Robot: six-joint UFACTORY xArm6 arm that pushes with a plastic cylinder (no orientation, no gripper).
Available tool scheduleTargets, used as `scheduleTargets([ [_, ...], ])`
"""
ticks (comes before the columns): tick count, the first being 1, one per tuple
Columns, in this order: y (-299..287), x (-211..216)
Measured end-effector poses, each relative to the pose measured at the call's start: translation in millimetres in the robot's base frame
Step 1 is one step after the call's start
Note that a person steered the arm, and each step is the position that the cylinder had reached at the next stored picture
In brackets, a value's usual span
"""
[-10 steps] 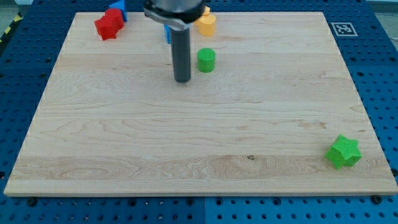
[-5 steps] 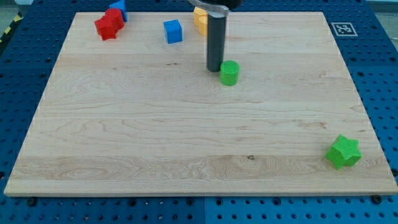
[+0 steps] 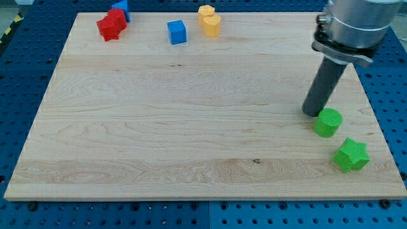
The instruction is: Push the green circle into the green star
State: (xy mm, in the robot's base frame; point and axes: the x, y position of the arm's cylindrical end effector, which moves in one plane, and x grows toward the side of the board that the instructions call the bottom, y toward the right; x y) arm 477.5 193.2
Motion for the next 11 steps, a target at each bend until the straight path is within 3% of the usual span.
scheduleTargets([
  [4,28,33],
  [7,28,-18],
  [11,16,-26],
])
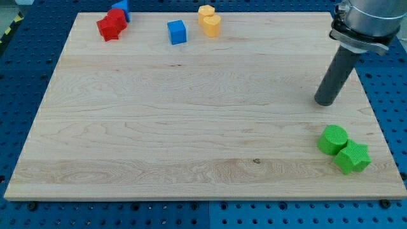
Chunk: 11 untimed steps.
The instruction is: Push the green circle into the green star
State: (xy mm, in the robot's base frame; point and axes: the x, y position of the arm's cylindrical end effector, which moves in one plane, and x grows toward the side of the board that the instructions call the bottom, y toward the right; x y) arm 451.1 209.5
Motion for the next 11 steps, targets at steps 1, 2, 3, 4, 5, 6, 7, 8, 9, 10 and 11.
scheduleTargets([
  [1,0,-1],
  [2,0,-1],
  [3,0,1],
  [4,0,5],
  [5,0,10],
  [6,0,10],
  [7,0,19],
  [8,0,33],
  [9,0,50],
  [10,0,67],
  [11,0,74],
])
